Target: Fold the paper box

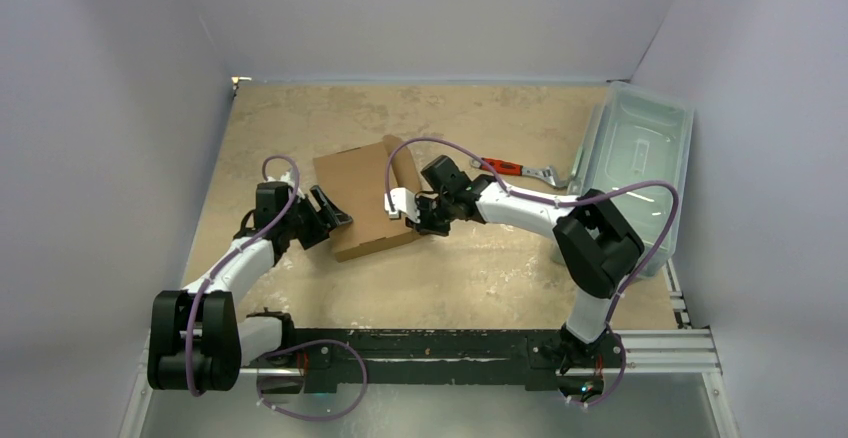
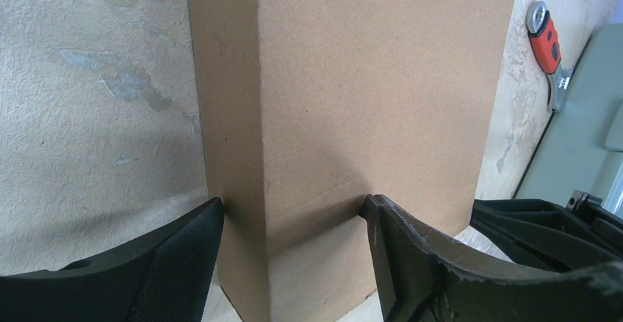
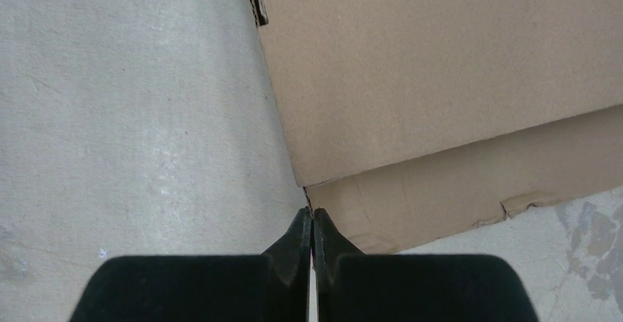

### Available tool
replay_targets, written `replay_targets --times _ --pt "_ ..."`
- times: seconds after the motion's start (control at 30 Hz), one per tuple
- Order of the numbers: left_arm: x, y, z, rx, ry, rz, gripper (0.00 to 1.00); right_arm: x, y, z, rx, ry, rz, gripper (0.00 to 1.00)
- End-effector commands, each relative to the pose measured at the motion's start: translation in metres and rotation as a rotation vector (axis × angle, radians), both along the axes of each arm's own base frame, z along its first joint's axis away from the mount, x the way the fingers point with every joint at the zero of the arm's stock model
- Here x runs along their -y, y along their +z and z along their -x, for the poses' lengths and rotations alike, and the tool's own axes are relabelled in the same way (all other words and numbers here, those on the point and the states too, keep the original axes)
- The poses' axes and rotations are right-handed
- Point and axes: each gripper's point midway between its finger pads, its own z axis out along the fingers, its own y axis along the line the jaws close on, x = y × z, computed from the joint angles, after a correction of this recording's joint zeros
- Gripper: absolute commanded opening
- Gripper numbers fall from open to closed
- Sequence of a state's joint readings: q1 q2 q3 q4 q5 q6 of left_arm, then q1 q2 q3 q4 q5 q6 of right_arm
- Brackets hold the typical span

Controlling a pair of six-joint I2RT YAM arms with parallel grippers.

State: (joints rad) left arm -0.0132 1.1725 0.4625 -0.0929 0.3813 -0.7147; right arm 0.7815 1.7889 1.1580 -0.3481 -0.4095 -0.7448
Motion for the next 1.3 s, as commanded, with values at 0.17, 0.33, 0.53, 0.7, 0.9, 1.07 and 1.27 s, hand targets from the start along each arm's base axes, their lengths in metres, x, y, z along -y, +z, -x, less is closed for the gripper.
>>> replay_targets --times 0.17,0.33,0.53,0.7,0.9,1.07,1.27 --pt "0.005 -0.002 0.004 -0.006 -0.023 0.022 0.68 -0.032 0.026 -0.002 0.034 0.042 -0.092 0.00" --pt "0.005 -0.002 0.004 -0.006 -0.024 0.022 0.69 -0.032 0.026 0.002 0.029 0.049 -0.098 0.00" --pt "0.004 0.006 0.001 0.009 -0.023 0.020 0.75 -0.019 0.042 0.003 0.079 0.049 -0.103 0.43" --pt "0.004 0.026 -0.008 0.052 -0.033 0.012 0.81 -0.007 0.072 0.000 0.052 0.053 -0.164 0.54" --pt "0.000 0.063 -0.023 0.123 -0.046 -0.029 0.79 0.000 0.107 -0.015 -0.047 -0.018 -0.292 0.55" --pt "-0.020 0.074 -0.031 0.124 0.008 -0.128 0.65 -0.006 0.097 -0.054 -0.071 -0.266 -0.293 0.21" --pt "-0.049 0.068 -0.043 0.079 0.104 -0.220 0.39 -0.018 0.087 -0.105 -0.092 -0.495 -0.255 0.00"
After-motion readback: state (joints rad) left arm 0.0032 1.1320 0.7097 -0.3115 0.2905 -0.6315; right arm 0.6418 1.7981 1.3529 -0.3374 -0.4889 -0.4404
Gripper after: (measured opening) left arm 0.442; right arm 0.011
